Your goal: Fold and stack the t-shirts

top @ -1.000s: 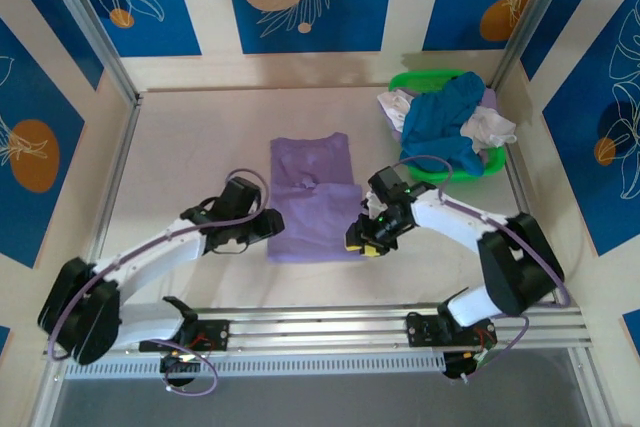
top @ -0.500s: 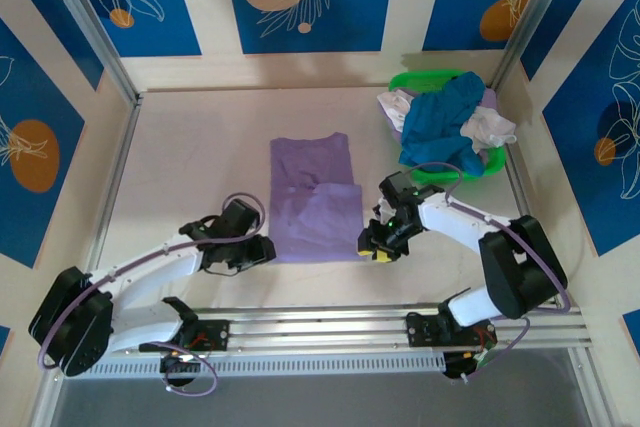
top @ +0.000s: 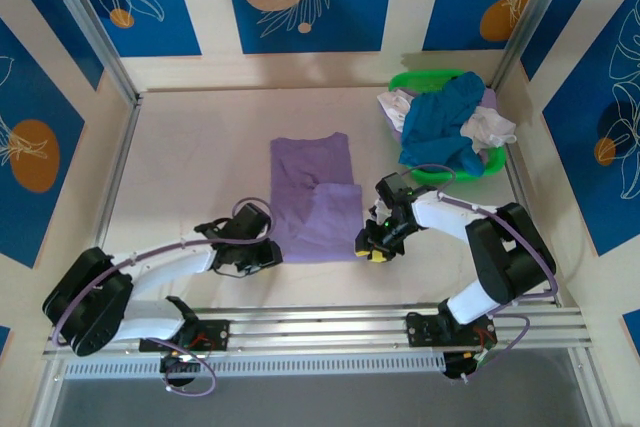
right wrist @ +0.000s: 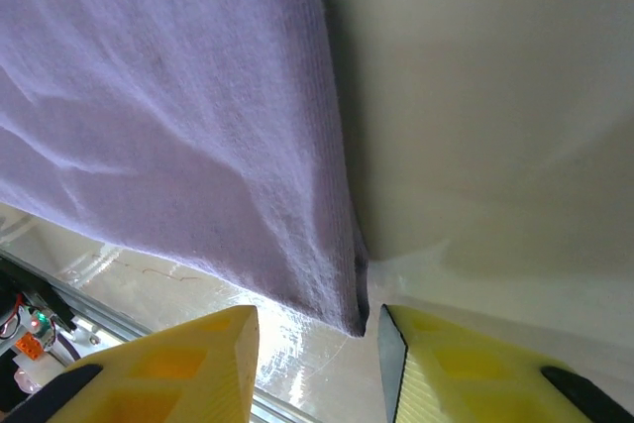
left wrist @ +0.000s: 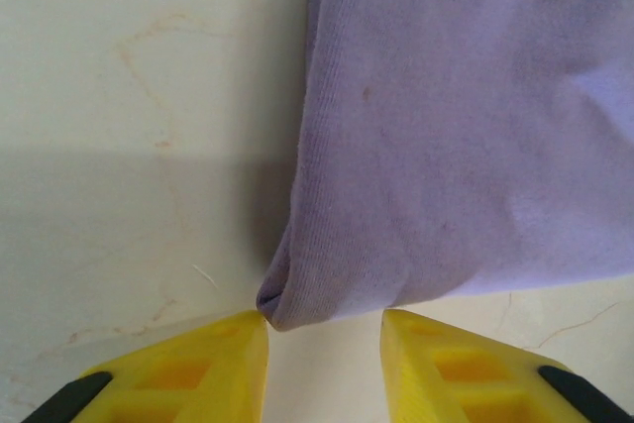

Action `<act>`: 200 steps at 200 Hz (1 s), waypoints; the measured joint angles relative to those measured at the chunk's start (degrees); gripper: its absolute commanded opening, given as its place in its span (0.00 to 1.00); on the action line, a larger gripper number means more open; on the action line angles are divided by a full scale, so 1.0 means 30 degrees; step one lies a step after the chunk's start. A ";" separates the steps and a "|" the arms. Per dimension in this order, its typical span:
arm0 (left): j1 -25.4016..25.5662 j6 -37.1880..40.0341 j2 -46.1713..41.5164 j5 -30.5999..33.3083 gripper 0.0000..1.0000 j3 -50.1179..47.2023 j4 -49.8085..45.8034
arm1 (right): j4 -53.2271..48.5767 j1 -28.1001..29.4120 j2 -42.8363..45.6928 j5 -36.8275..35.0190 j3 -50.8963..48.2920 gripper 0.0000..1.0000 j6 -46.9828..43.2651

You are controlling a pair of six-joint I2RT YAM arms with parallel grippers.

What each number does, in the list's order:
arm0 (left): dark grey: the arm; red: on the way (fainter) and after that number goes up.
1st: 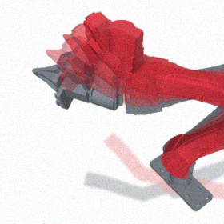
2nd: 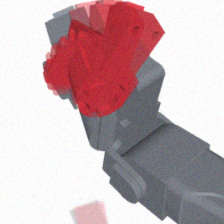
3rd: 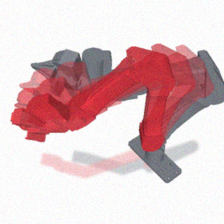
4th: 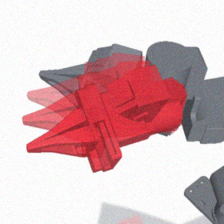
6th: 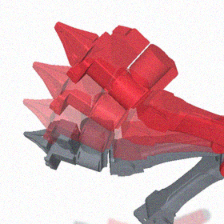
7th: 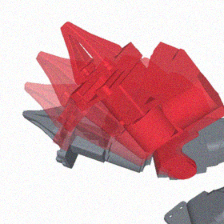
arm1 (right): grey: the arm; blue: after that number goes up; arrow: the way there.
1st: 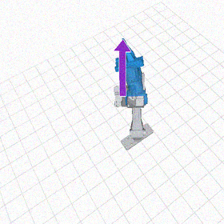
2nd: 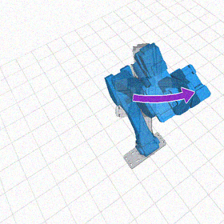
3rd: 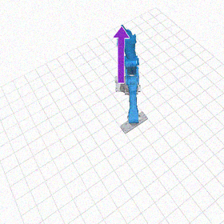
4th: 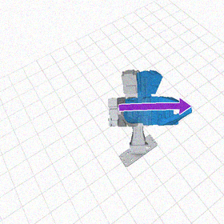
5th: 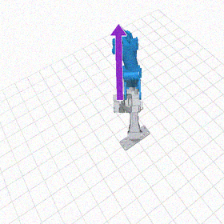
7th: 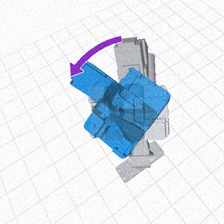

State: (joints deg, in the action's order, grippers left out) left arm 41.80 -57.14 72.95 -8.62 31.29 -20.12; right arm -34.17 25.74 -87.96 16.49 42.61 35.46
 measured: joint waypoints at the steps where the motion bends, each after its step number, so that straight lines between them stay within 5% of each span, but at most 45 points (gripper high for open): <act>1: 0.0000 0.0000 0.0007 0.0000 0.33 0.0000 0.0000 | 0.0007 0.0000 -0.0007 0.0000 0.0000 0.38 -0.0007; 59: 0.0007 0.0073 0.0386 0.0539 0.28 0.0146 -0.0080 | 0.0160 -0.0109 -0.0707 0.0204 0.0044 0.31 -0.0175; 109: 0.0029 0.0219 0.0211 0.1013 0.33 0.0379 -0.0299 | 0.0299 -0.0131 -0.0787 0.0138 0.0044 0.17 -0.0357; 154: 0.0036 0.0590 0.0248 0.1559 0.34 0.0860 -0.0998 | 0.0546 -0.0117 -0.1020 0.0219 0.0117 0.15 -0.0393; 200: 0.0036 0.1005 0.0947 0.1770 0.15 0.1056 -0.0918 | 0.0692 -0.0117 -0.1086 0.0291 0.0153 0.11 -0.0444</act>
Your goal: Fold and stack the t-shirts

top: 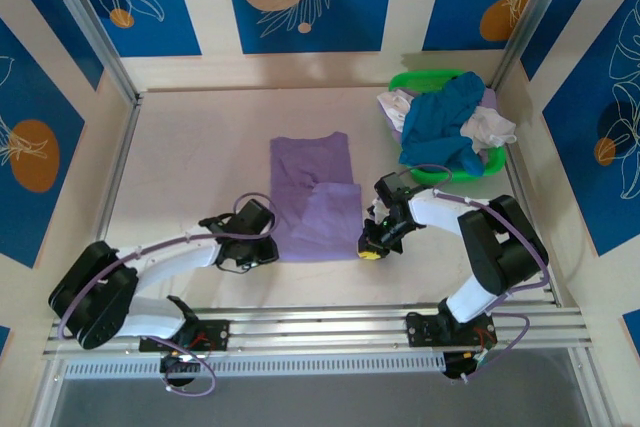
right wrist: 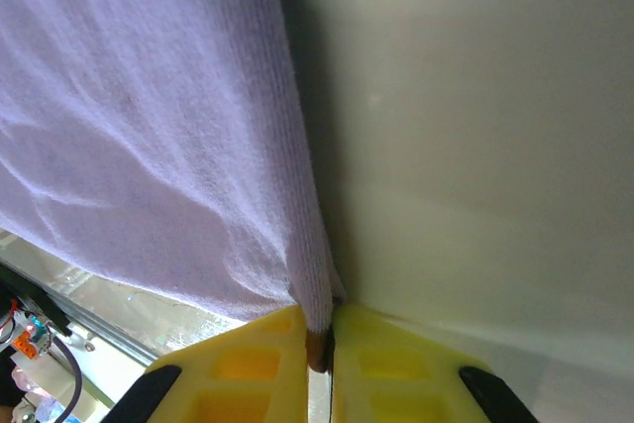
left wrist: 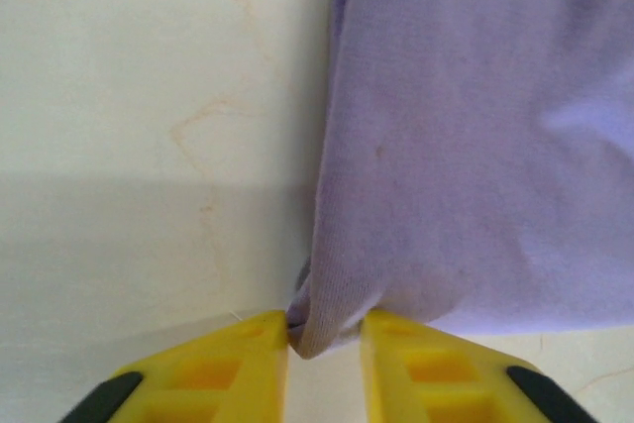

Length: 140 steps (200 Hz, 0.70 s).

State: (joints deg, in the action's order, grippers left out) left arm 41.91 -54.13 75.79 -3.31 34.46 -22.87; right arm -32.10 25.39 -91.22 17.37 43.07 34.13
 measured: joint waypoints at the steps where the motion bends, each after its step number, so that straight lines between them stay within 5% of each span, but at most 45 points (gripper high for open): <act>1: 0.0000 -0.0044 0.0058 0.0000 0.14 0.0000 0.0029 | 0.0000 0.0000 0.0000 0.0000 0.0000 0.11 0.0000; 23: 0.0000 -0.0044 0.0495 -0.0204 0.00 0.0058 0.0379 | 0.0000 0.0000 0.0000 0.0117 0.0000 0.03 -0.0051; 69: 0.0255 -0.0248 -0.0648 -0.0226 0.00 -0.0248 0.0335 | -0.0080 0.0138 0.0780 0.0204 -0.0204 0.00 -0.0044; 140: 0.3031 -0.1931 -0.4976 0.0423 0.00 -0.1195 -0.2062 | -0.2062 0.1559 0.5690 0.0423 -0.1778 0.00 0.0882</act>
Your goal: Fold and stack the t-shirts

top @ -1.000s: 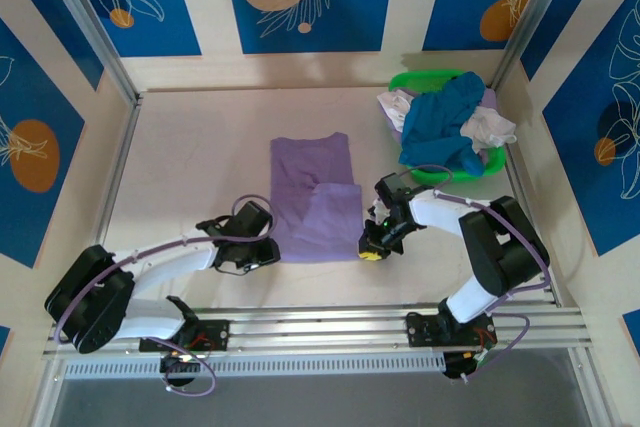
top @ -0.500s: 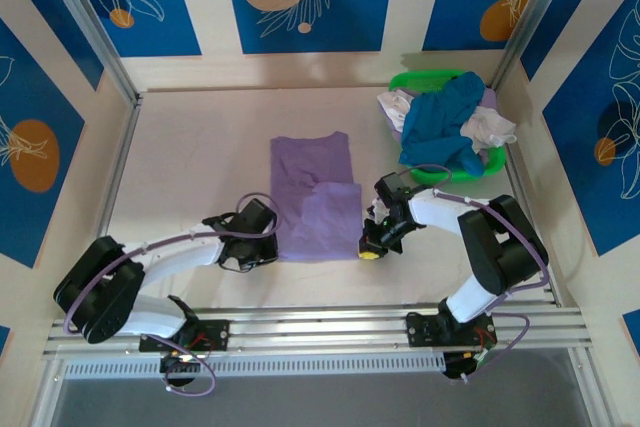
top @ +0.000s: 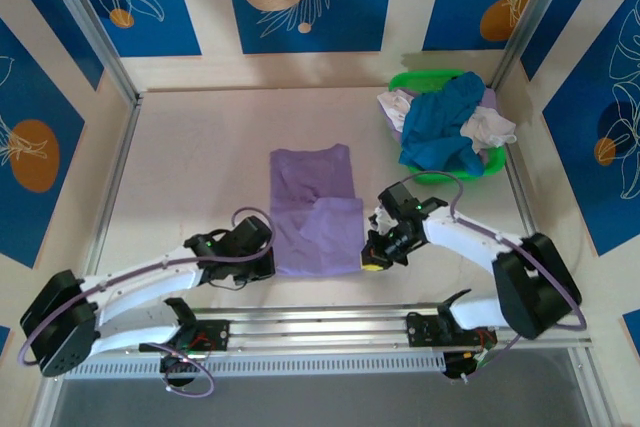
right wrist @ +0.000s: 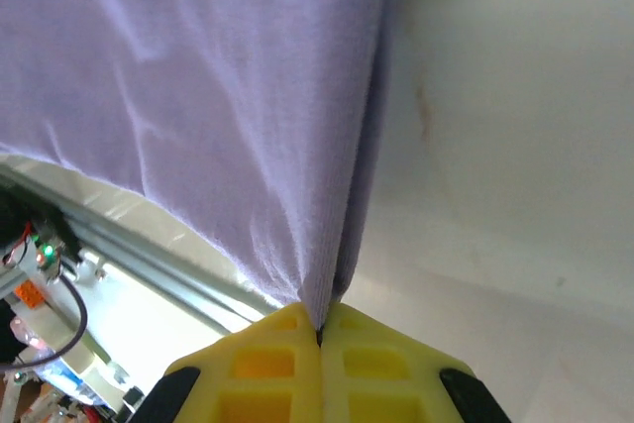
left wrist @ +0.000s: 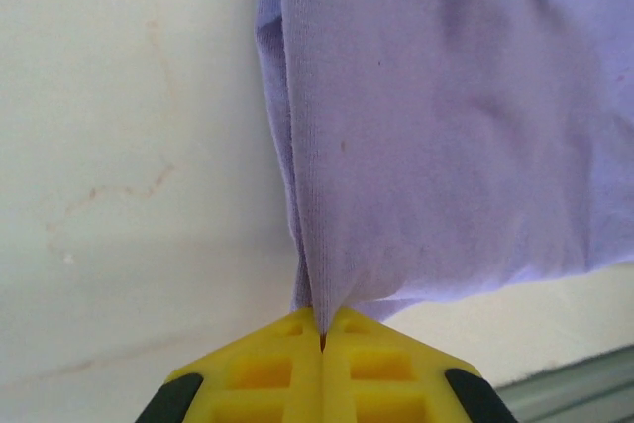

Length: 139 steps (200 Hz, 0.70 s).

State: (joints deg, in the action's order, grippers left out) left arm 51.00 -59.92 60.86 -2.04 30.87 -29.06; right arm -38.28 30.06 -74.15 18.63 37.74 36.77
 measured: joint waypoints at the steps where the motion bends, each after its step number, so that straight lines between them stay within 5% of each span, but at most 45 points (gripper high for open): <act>1: 0.0015 -0.0022 -0.0058 0.0015 0.00 0.0007 -0.0044 | -0.0044 0.0007 0.0073 0.0007 0.0000 0.00 0.0000; 39: 0.0350 -0.0889 -0.2317 0.0357 0.00 0.0568 -0.1326 | -0.1450 0.0189 0.3198 0.0379 0.0044 0.00 0.0991; 76: 0.0219 -0.0969 -0.2470 0.1056 0.00 0.3308 -0.2273 | -0.2565 -0.0087 0.3104 0.0437 0.1683 0.00 0.1275; 139: -0.3133 0.0240 -0.0350 0.0262 0.00 0.6309 -0.2448 | -0.2681 -0.1450 0.0459 0.0423 0.6062 0.00 0.1064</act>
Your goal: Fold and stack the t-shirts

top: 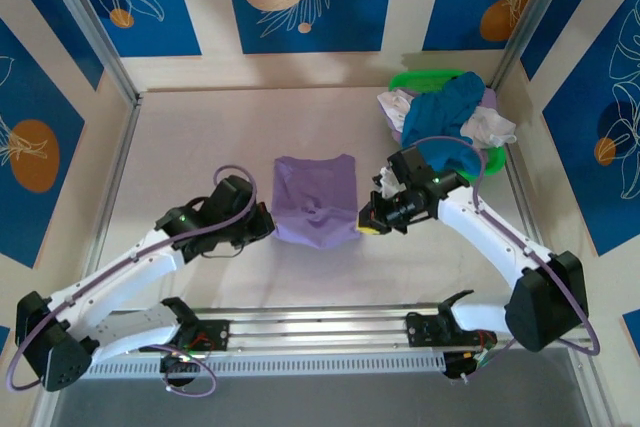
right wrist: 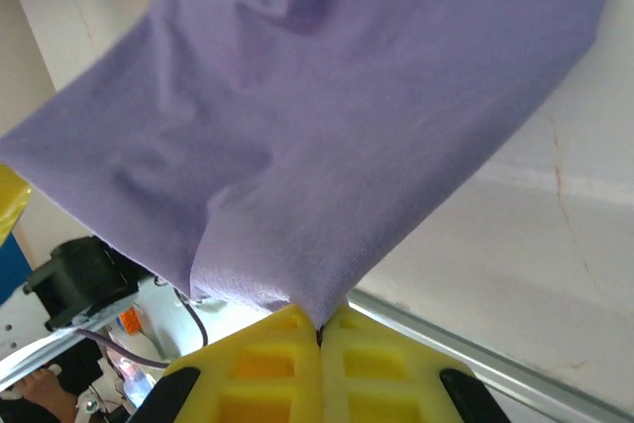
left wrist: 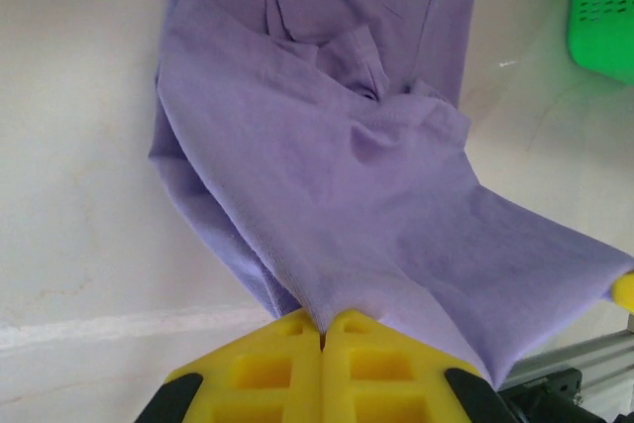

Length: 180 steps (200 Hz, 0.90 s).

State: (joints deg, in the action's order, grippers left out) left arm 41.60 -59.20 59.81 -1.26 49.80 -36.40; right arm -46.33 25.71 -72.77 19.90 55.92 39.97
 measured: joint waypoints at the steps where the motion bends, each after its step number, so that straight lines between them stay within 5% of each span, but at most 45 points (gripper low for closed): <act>1: -0.0036 0.0015 0.0029 -0.0022 0.00 0.0029 0.0000 | 0.0000 -0.0022 -0.0044 0.0000 0.0051 0.00 0.0007; 59: -0.3213 0.1967 0.3286 -0.2171 0.00 0.2710 0.0306 | 0.0248 -0.1282 -0.1705 0.0000 0.1362 0.00 -0.0080; 180: -0.6761 0.4838 1.1504 -0.4306 0.00 0.9471 0.1217 | 0.1515 -0.3082 -0.8597 -0.0670 0.7570 0.00 -0.1311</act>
State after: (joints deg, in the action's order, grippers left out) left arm 21.32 -44.69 94.32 -14.17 78.22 -32.75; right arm -41.78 16.47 -98.56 17.89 78.63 36.03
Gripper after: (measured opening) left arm 0.050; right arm 0.062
